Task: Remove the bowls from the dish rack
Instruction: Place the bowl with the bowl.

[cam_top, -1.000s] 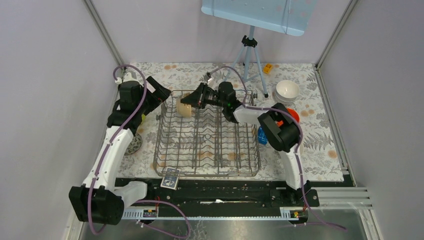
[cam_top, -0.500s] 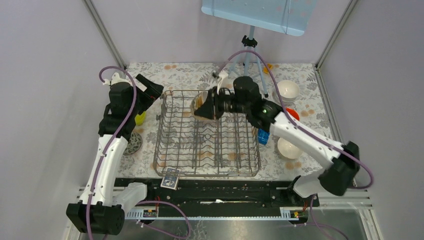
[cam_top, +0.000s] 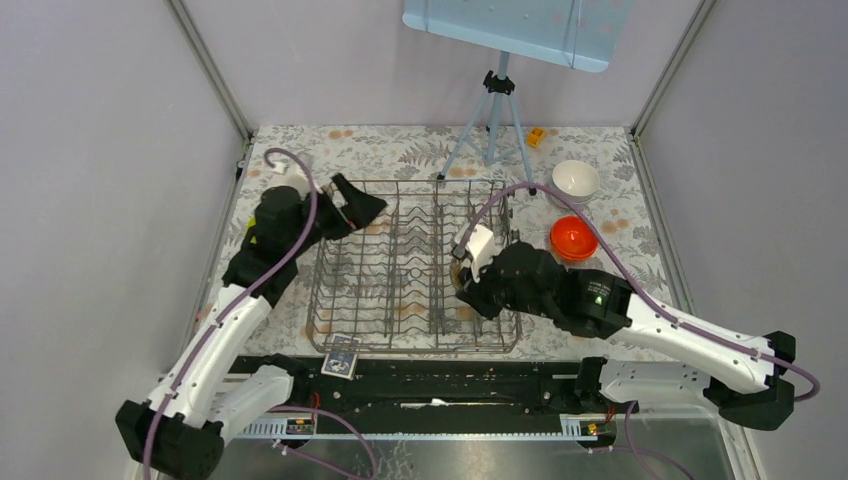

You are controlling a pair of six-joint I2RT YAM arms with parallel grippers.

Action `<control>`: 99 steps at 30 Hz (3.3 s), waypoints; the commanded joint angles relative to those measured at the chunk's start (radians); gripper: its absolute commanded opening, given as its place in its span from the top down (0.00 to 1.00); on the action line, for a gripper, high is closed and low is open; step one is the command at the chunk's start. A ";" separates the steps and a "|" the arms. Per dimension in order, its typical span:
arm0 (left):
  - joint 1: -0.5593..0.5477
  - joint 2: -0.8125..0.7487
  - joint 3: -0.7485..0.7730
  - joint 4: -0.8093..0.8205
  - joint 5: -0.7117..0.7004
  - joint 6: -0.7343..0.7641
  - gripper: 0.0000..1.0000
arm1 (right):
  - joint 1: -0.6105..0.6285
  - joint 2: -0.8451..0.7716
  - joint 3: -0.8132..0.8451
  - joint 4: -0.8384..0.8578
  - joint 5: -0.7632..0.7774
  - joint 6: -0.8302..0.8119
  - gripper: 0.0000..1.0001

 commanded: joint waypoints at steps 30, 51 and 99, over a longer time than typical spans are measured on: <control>-0.890 0.173 0.420 -0.636 -0.463 0.339 0.03 | 0.741 0.238 -0.018 -0.322 0.506 -0.369 1.00; -1.167 0.416 0.619 -0.865 -0.540 0.351 0.23 | 0.888 0.349 0.089 -0.449 0.501 -0.529 1.00; -1.267 0.503 0.521 -0.829 -0.480 0.319 0.83 | 0.940 0.382 0.132 -0.476 0.566 -0.482 1.00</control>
